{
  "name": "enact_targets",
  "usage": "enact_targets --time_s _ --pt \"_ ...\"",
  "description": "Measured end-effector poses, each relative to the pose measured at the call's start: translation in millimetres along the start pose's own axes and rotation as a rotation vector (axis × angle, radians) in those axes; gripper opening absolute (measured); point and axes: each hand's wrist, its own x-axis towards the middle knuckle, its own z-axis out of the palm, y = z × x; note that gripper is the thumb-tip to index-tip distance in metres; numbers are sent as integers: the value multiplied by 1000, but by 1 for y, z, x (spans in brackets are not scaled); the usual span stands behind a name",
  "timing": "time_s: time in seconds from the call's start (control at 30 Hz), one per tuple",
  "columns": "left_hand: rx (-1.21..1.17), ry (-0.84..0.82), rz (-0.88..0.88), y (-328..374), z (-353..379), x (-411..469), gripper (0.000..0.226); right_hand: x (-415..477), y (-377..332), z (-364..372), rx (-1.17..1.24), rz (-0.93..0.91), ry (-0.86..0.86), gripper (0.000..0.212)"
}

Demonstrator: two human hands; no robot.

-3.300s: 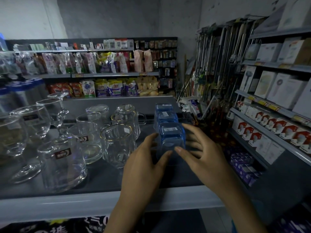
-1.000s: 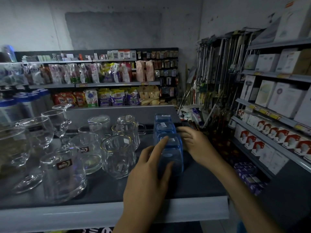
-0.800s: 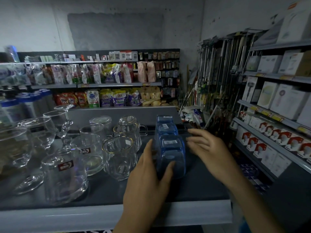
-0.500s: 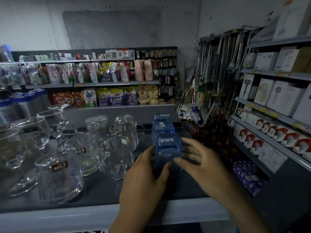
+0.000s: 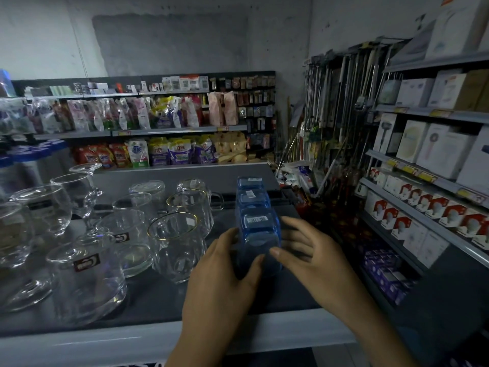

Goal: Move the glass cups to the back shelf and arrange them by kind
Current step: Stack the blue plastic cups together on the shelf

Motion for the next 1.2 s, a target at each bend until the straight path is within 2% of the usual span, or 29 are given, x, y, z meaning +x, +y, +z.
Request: enact_targets --time_s 0.13,0.4,1.2 --pt "-11 7 -14 2 -2 -1 69 0 2 -1 3 4 -21 60" --pt "-37 9 -27 -2 -1 0 58 -1 3 0 28 -5 -7 57" --pt "-68 17 12 -11 4 2 58 -2 2 0 -18 -24 -4 54"
